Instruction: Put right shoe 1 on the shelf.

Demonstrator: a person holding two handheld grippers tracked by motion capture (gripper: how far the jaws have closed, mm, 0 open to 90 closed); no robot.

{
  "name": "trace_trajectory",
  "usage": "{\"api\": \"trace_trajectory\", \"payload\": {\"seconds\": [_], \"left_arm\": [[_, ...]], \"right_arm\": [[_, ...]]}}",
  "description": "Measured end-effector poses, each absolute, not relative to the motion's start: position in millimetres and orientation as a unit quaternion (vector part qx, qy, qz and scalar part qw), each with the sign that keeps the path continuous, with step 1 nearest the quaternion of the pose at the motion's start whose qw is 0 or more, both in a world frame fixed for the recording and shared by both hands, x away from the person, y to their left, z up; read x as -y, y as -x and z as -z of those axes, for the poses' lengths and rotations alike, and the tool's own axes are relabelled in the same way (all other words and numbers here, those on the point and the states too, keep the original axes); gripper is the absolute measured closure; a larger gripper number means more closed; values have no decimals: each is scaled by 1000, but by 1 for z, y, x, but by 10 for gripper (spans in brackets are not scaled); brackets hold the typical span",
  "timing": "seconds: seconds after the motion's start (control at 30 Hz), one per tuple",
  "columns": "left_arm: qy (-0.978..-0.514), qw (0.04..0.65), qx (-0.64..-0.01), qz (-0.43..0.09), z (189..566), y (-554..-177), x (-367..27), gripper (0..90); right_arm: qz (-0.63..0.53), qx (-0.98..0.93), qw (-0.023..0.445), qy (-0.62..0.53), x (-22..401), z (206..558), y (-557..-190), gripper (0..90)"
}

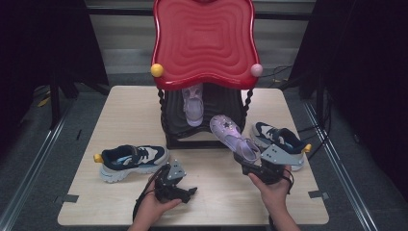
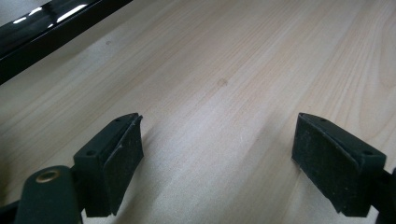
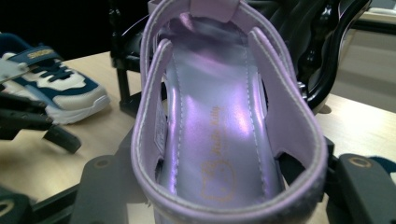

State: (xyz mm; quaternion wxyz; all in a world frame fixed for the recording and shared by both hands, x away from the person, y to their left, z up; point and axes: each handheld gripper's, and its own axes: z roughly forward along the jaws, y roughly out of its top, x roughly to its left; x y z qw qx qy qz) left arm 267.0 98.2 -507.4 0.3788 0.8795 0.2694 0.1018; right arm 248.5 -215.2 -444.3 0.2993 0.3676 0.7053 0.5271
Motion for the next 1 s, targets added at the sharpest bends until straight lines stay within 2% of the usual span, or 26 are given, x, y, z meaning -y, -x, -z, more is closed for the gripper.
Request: {"api": "trace_trajectory", "payload": {"seconds": [1.0], "left_arm": [[-878, 381, -271, -101, 508, -267, -98, 158]], "right_arm": [[-511, -601, 399, -468, 156, 428, -296, 374]]}}
